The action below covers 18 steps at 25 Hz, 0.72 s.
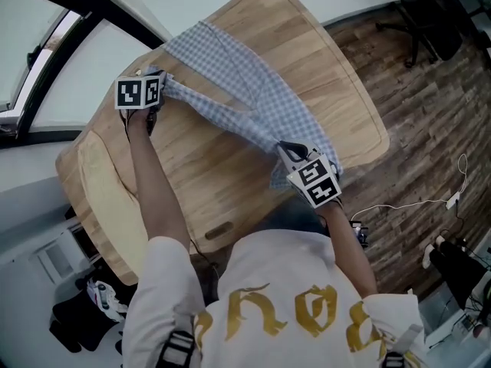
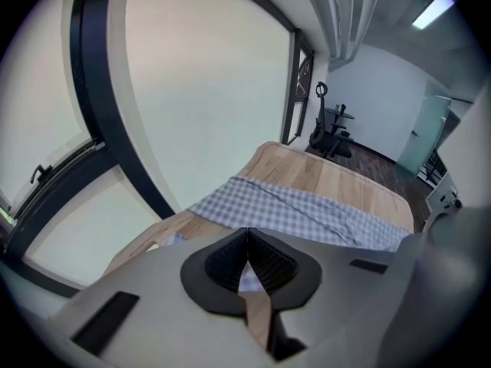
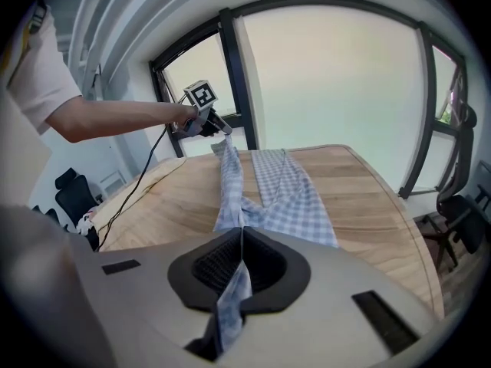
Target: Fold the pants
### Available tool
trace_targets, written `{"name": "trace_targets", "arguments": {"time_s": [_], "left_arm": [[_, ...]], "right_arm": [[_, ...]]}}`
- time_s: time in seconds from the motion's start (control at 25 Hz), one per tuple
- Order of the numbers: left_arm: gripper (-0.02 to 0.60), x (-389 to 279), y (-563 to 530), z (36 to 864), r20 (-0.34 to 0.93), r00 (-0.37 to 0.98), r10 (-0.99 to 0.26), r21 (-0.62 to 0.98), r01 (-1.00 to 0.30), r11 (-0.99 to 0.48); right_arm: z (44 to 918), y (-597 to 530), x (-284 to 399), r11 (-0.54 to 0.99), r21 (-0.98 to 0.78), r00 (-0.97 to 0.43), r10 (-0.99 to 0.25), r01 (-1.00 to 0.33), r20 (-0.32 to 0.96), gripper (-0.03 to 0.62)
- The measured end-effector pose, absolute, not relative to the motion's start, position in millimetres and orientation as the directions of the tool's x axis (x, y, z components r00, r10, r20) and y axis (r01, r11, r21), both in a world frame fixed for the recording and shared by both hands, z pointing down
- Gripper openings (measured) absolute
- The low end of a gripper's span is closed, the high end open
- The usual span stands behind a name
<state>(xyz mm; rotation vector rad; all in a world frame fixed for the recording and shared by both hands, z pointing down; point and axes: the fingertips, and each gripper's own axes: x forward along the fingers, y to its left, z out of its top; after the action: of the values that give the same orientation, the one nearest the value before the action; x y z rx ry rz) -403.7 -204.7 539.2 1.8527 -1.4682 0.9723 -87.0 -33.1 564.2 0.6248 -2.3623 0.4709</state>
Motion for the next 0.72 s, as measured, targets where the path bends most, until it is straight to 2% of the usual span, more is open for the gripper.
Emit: {"name": "trace_targets", "arguments": {"time_s": [0.4,0.52,0.64,0.72], "left_arm": [[0.04,-332,-327,527,0.799,0.186,-0.571,-0.027,-0.939,-0.344],[0.04,-310,-358,557,0.828,0.197,-0.525,-0.026,-0.922,-0.387],[0.041,-298,-377,598,0.851,0.153,-0.502,-0.078,-0.909,-0.409],[0.043,-294,-381,621,0.86,0.138,-0.491,-0.092,-0.905,-0.416]], "right_arm": [[572,-107,-30,0.739,-0.203,-0.628,-0.357,-0.643,0.691,0.028],[600,-128,-13,0.712,-0.206,-0.59,-0.345,-0.671,0.73,0.029],[631,-141,-1,0.701,-0.185,-0.538,-0.323,-0.689,0.779,0.035],[641,-146,5,0.703,-0.18,-0.525,-0.31,-0.688,0.792,0.081]]}}
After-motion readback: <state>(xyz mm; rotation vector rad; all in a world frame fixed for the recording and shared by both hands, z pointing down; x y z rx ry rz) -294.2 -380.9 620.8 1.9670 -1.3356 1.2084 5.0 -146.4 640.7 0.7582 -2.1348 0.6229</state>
